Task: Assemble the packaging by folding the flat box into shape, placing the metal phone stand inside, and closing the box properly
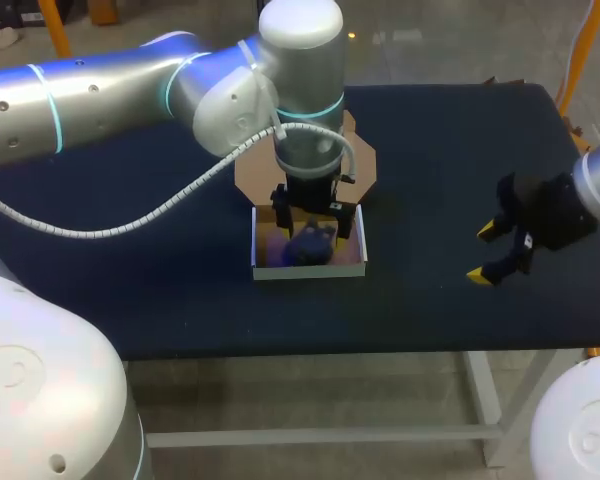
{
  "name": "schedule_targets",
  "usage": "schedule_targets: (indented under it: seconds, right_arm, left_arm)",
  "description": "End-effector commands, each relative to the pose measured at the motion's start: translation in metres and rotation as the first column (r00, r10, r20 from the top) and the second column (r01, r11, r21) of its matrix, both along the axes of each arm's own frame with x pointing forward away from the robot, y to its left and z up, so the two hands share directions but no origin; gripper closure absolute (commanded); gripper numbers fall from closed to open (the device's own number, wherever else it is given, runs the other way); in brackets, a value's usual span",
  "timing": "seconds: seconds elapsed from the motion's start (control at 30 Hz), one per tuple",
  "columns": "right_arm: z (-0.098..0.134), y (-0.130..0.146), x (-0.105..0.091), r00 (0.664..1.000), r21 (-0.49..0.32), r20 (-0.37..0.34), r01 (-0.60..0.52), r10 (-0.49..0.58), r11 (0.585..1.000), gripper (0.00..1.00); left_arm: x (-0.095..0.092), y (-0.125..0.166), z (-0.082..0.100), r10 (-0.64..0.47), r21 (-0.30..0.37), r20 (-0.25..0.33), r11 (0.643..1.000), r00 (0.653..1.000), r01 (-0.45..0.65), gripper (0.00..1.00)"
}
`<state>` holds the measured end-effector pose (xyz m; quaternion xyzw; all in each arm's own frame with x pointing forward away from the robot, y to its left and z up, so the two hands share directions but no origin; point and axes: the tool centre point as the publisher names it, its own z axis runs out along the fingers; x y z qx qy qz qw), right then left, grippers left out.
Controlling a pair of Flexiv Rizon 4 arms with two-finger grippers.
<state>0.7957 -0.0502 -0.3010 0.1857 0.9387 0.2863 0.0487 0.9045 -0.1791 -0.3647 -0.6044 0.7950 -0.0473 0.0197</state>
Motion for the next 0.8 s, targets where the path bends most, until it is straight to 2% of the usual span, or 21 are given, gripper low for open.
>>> schedule_targets:
  seconds: [0.03,0.17,0.47,0.6,0.8]
  right_arm:
    - [0.001,-0.002,-0.001,1.0,0.006,0.002,-0.002,0.002,1.0,0.0]
    - [0.001,-0.002,-0.001,1.0,0.006,0.002,-0.002,0.002,1.0,0.0]
    - [0.001,-0.002,-0.001,1.0,0.006,0.002,-0.002,0.002,1.0,0.0]
    - [0.001,-0.002,-0.001,1.0,0.006,0.002,-0.002,0.002,1.0,0.0]
    - [0.001,-0.002,-0.001,1.0,0.006,0.002,-0.002,0.002,1.0,0.0]
  left_arm:
    - [-0.001,0.0,0.001,0.006,0.004,0.003,1.0,1.0,-0.006,0.0]
    - [0.001,0.002,-0.002,0.051,0.013,0.0,0.999,0.999,-0.051,0.0]
    - [0.003,0.006,-0.01,0.104,-0.025,-0.021,0.994,0.994,-0.104,0.0]
    - [0.0,0.007,-0.014,0.14,-0.022,-0.035,0.99,0.99,-0.14,0.0]
    - [-0.007,0.003,-0.02,0.175,-0.014,-0.026,0.984,0.984,-0.176,0.0]
